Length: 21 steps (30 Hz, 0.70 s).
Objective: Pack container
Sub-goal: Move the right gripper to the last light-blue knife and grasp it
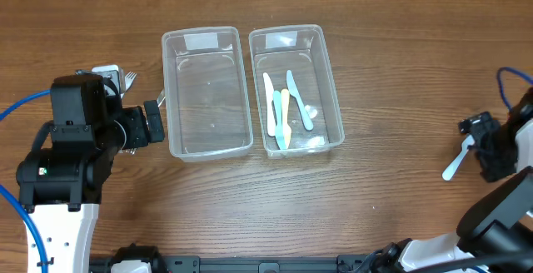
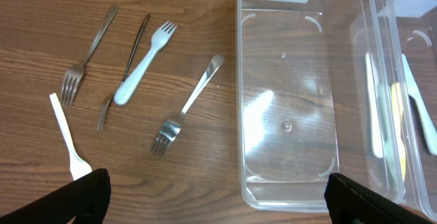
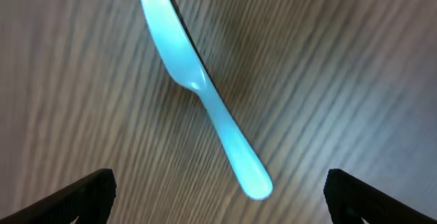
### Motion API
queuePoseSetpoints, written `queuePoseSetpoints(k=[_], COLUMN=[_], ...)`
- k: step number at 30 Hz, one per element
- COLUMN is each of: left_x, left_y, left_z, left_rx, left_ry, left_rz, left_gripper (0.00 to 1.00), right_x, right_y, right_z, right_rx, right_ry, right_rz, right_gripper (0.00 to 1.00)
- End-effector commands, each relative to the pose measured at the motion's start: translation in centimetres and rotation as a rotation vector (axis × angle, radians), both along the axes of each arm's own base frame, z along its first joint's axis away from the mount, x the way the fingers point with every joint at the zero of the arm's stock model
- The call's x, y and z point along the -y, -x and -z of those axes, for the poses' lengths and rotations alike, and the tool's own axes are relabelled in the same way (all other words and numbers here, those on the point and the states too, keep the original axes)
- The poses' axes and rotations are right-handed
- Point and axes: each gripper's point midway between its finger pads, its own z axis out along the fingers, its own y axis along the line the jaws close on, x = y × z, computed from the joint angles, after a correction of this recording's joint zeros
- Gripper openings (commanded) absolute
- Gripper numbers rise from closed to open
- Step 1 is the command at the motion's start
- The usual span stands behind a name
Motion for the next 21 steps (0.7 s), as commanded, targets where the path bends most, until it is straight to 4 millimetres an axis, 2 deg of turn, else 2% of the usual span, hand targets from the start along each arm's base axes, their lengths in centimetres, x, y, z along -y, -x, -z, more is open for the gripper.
queuePoseSetpoints(k=[1, 3, 10, 17, 18, 21], left_x=[0.1, 0.1, 0.1, 0.1, 0.1, 0.1], left_y=[-0.2, -0.2, -0.2, -0.2, -0.2, -0.2], left_z=[-0.7, -0.7, -0.6, -0.6, -0.6, -0.6], left_rx=[0.015, 0.014, 0.014, 0.014, 0.014, 0.014], left_ry=[-0.005, -0.005, -0.005, -0.005, -0.005, -0.005], left_rz=[0.006, 0.006, 0.006, 0.006, 0.006, 0.006], left_gripper=[1.0, 1.0, 1.0, 1.0, 1.0, 1.0], right_x=[-0.5, -0.8, -1.3, -2.0, -2.1, -2.2], right_y=[0.8, 1.1, 1.6, 1.8, 2.0, 2.1], right_z=[1.9, 3.2, 5.9, 7.1, 7.2, 7.2], right_rx=[0.005, 0.006, -0.047, -0.069, -0.075, -0.08], right_ry=[0.005, 0.006, -0.041, -0.085, -0.092, -0.098], right_rz=[-0.008, -0.008, -0.013, -0.059, -0.059, -0.058], right_gripper=[1.0, 1.0, 1.0, 0.99, 0.97, 0.79])
